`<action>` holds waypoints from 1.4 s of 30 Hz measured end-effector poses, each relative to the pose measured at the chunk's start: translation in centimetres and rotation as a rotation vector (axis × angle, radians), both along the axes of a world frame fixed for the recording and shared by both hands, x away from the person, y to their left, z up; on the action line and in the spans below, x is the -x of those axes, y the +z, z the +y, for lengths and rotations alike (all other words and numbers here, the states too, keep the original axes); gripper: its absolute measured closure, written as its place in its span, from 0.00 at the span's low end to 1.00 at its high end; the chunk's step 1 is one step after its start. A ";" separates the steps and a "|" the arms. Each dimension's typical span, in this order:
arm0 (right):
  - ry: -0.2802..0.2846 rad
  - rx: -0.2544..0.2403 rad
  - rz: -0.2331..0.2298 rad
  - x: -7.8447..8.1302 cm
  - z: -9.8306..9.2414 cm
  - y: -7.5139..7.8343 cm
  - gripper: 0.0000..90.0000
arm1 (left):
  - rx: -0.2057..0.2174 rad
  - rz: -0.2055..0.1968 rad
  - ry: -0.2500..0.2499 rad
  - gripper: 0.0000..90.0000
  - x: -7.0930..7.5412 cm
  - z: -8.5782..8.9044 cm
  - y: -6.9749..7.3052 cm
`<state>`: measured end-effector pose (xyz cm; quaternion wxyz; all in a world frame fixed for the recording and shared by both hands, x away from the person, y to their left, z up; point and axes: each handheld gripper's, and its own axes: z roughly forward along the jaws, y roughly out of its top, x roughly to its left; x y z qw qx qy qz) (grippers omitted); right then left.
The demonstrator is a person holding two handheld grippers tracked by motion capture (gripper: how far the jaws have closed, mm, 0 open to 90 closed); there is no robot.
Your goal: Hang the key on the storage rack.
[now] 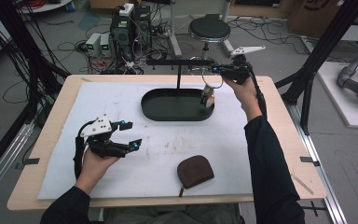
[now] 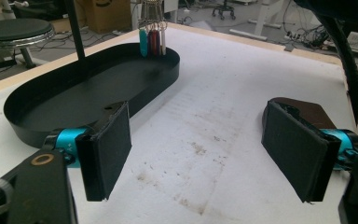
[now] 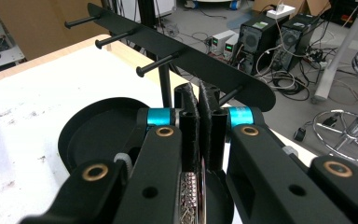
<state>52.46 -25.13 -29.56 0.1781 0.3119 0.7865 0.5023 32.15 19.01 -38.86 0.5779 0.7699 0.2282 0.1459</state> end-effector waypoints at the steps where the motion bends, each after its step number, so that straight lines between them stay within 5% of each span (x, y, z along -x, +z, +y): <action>1: -0.007 -0.005 0.003 0.0 0.0 0.0 0.98 | -0.001 0.000 0.000 0.27 0.0 0.0 0.0; 38: -0.047 0.032 -0.019 -0.5 0.2 -0.3 0.97 | -0.004 -0.005 -0.001 0.27 0.3 0.1 0.1; 42: -0.067 0.077 -0.021 -0.4 0.3 -0.3 0.96 | -0.004 -0.005 -0.005 0.27 0.3 0.0 0.1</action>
